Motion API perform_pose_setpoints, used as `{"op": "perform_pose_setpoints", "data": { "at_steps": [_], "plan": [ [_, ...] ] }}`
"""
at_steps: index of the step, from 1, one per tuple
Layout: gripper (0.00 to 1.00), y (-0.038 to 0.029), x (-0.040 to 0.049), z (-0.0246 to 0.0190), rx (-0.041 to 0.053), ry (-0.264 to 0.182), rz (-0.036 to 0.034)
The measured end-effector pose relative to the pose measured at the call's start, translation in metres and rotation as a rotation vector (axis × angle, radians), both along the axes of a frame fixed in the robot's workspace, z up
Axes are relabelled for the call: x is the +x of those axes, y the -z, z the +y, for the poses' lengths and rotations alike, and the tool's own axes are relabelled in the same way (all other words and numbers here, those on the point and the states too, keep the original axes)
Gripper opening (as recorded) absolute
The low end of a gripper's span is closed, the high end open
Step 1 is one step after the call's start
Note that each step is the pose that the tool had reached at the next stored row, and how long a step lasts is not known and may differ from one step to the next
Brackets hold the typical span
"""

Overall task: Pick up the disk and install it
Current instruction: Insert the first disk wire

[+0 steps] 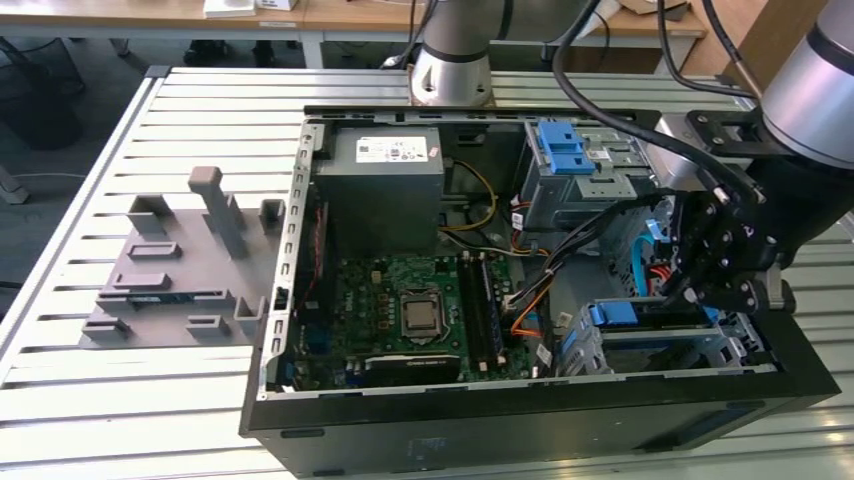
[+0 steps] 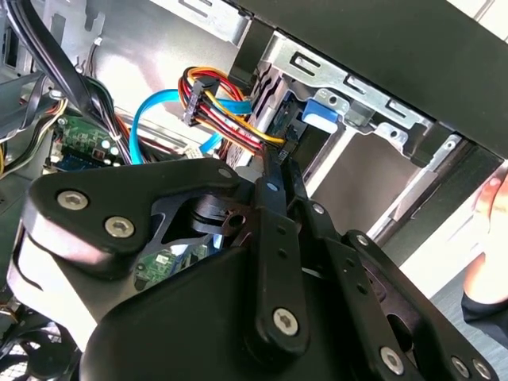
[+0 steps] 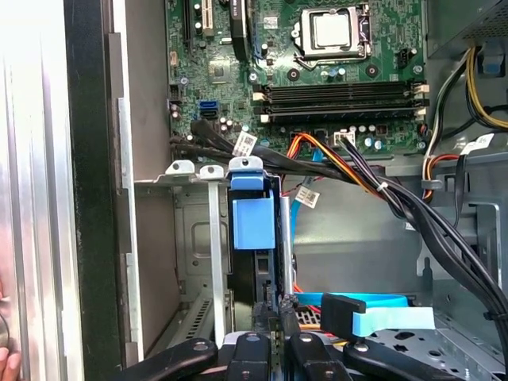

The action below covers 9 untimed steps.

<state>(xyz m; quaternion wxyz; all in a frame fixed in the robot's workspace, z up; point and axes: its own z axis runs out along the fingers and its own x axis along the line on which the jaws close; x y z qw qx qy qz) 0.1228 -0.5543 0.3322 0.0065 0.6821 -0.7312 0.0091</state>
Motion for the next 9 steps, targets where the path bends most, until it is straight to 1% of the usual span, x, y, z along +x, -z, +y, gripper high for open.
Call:
{"op": "perform_pose_setpoints", "data": {
  "at_steps": [9],
  "plan": [
    [0.16,0.0029,0.0017,-0.0002,0.0000,0.001,0.0015]
  ]
}}
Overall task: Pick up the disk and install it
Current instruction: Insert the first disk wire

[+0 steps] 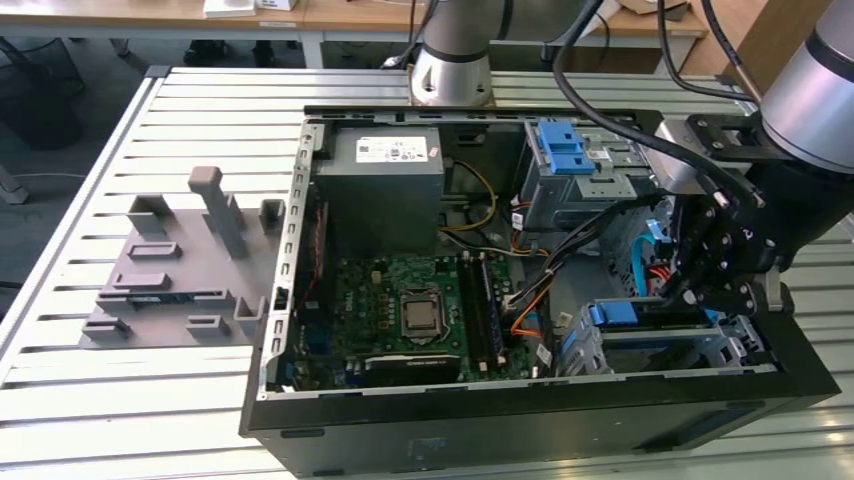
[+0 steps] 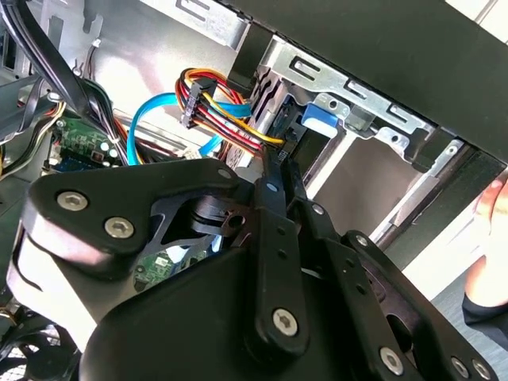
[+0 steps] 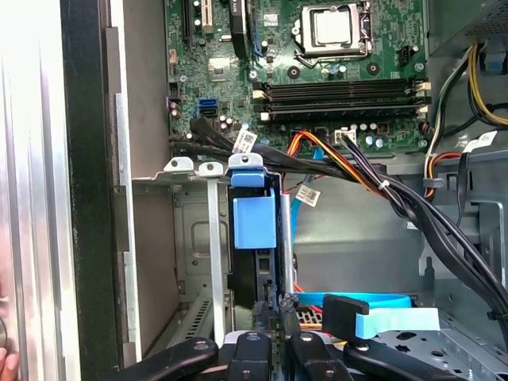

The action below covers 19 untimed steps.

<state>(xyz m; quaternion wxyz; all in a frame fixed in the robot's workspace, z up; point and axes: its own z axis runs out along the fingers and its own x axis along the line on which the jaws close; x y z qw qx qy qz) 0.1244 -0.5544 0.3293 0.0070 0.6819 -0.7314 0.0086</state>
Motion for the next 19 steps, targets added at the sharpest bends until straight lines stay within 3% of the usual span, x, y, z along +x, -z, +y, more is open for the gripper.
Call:
{"op": "perform_pose_setpoints", "data": {
  "at_steps": [6,9,10,15,19],
  "plan": [
    [0.16,0.0001,0.0001,0.0000,0.0001,0.000,-0.0002],
    [0.29,-0.0001,0.0001,0.0000,0.0016,0.000,0.0000],
    [0.29,-0.0007,0.0001,0.0000,0.0027,0.000,0.0000],
    [0.29,-0.0092,0.0001,0.0000,0.0136,0.000,0.0000],
    [0.29,-0.0128,0.0001,0.0000,0.0146,0.000,0.0001]
  ]
}}
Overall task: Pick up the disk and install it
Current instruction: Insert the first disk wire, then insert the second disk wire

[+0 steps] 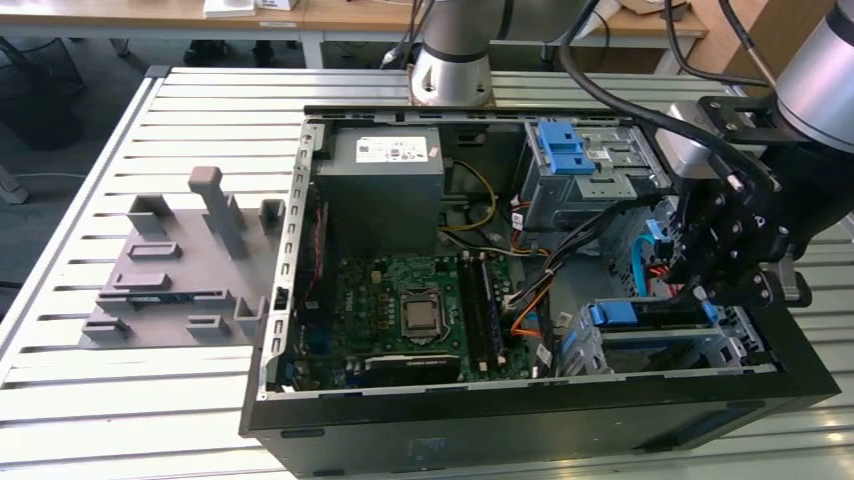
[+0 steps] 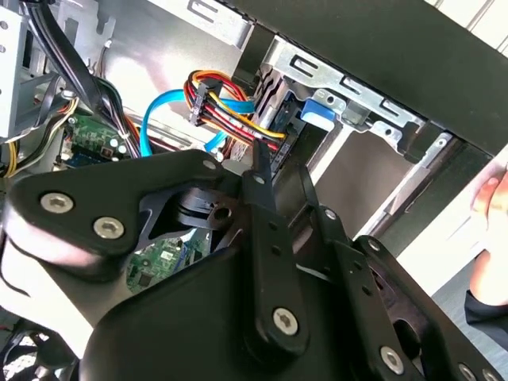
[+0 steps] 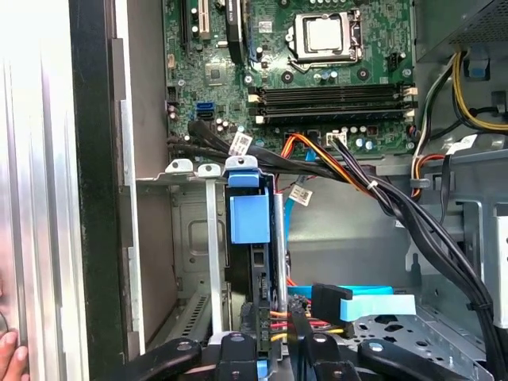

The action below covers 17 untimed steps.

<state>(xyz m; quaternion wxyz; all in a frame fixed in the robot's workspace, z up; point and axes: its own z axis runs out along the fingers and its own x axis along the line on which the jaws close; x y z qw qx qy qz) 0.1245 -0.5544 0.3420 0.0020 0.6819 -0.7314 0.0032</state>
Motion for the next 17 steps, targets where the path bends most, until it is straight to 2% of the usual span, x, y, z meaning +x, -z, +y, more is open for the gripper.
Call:
{"op": "perform_pose_setpoints", "data": {
  "at_steps": [3,4,5,6,7,8,17],
  "plan": [
    [0.28,-0.0002,0.0000,0.0000,-0.0002,0.000,0.0000],
    [0.22,-0.0003,0.0000,0.0000,-0.0003,0.000,0.0000],
    [0.22,-0.0003,0.0000,0.0000,-0.0003,0.000,0.0000],
    [0.16,-0.0003,0.0000,0.0000,-0.0002,0.000,0.0000],
    [0.16,-0.0004,0.0000,0.0000,-0.0002,0.000,0.0000],
    [0.11,-0.0004,0.0000,0.0000,-0.0002,0.000,0.0000],
    [0.11,-0.0011,0.0000,0.0000,-0.0003,0.000,0.0000]
  ]
}}
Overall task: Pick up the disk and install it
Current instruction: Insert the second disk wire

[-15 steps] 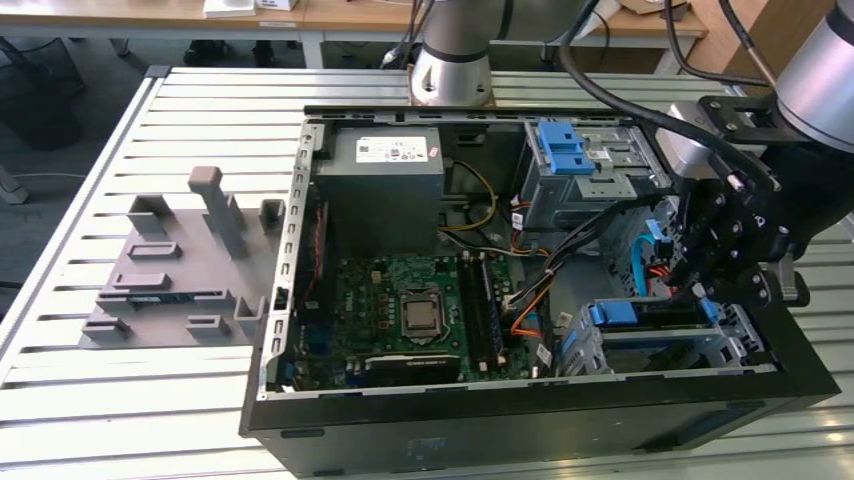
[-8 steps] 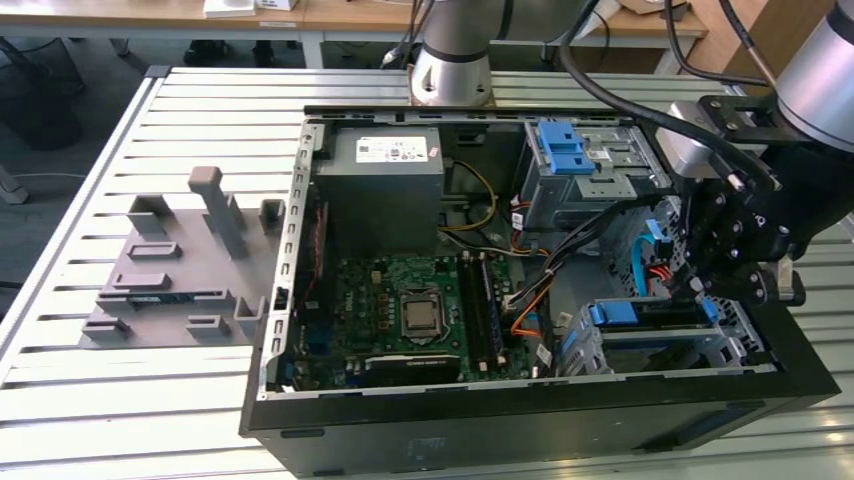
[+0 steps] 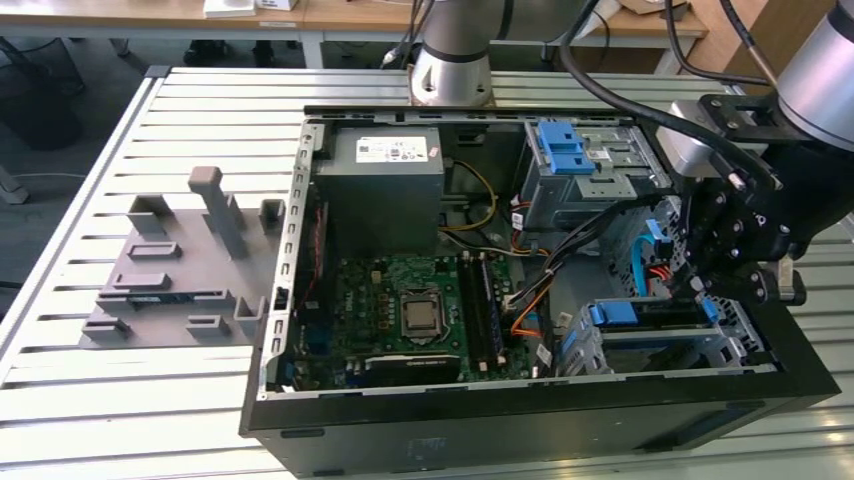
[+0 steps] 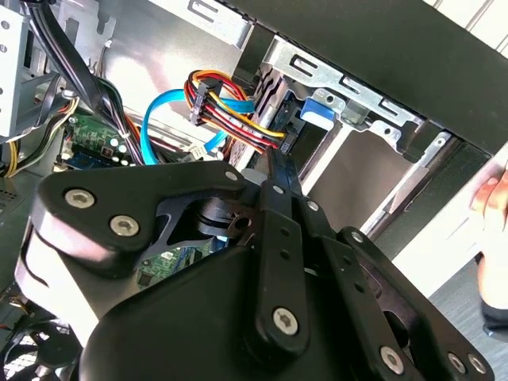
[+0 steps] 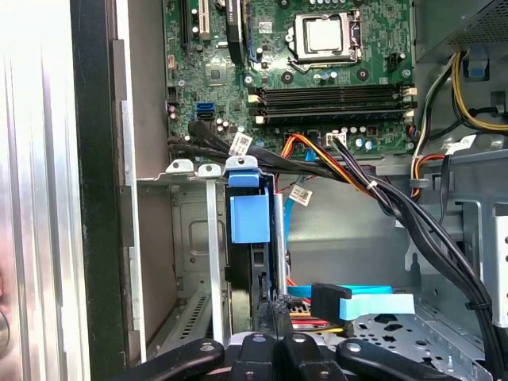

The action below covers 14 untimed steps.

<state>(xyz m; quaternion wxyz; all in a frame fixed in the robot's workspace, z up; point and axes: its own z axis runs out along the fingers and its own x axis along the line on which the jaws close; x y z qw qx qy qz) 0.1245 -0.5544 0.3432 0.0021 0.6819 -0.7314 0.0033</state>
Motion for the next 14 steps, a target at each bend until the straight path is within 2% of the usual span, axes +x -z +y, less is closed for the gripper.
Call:
{"op": "perform_pose_setpoints", "data": {
  "at_steps": [9,11,14],
  "plan": [
    [0.11,-0.0008,0.0000,0.0000,-0.0003,0.000,0.0000],
    [0.11,-0.0035,0.0000,0.0000,-0.0003,0.000,0.0000],
    [0.11,-0.0110,0.0000,0.0000,0.0000,0.000,0.0000]
  ]
}}
